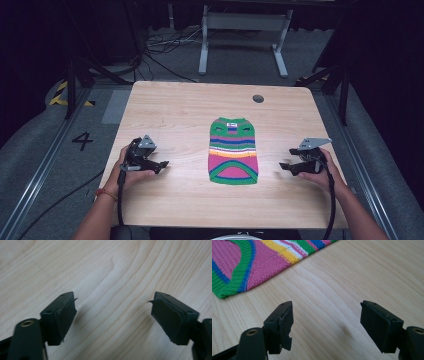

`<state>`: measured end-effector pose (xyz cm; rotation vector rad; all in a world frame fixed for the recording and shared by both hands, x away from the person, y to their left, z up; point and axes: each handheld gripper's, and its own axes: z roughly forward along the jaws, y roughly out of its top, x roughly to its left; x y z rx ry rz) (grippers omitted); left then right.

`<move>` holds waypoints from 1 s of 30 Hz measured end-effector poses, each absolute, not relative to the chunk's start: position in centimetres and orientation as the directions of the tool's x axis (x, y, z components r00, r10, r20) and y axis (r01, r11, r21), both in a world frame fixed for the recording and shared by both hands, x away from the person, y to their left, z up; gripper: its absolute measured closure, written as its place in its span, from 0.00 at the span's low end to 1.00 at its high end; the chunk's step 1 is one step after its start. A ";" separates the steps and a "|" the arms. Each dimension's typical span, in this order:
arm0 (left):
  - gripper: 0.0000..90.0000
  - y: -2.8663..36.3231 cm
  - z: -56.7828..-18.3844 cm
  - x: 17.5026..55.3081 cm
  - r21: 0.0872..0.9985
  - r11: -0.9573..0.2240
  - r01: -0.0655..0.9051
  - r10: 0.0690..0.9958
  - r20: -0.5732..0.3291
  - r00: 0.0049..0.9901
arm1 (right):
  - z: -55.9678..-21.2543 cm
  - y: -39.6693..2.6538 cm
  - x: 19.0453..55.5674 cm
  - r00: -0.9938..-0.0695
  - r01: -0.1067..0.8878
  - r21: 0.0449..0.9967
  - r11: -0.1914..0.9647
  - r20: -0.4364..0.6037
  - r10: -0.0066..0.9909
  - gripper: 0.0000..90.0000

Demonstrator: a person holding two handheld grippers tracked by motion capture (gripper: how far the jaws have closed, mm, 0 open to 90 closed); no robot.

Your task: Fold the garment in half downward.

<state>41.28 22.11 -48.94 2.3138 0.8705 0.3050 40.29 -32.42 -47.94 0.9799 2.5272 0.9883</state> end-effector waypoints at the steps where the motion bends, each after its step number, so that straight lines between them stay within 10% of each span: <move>1: 0.24 21.7 -48.8 41.4 0.636 -0.590 0.498 0.645 -0.001 0.764 | -47.8 -32.2 40.4 -0.745 0.497 0.673 0.548 0.008 0.667 0.30; 30: 0.33 13.0 -45.9 48.2 0.659 -0.623 0.422 0.576 0.020 0.817 | -44.8 -28.2 48.7 -0.742 0.466 0.721 0.514 0.001 0.671 0.45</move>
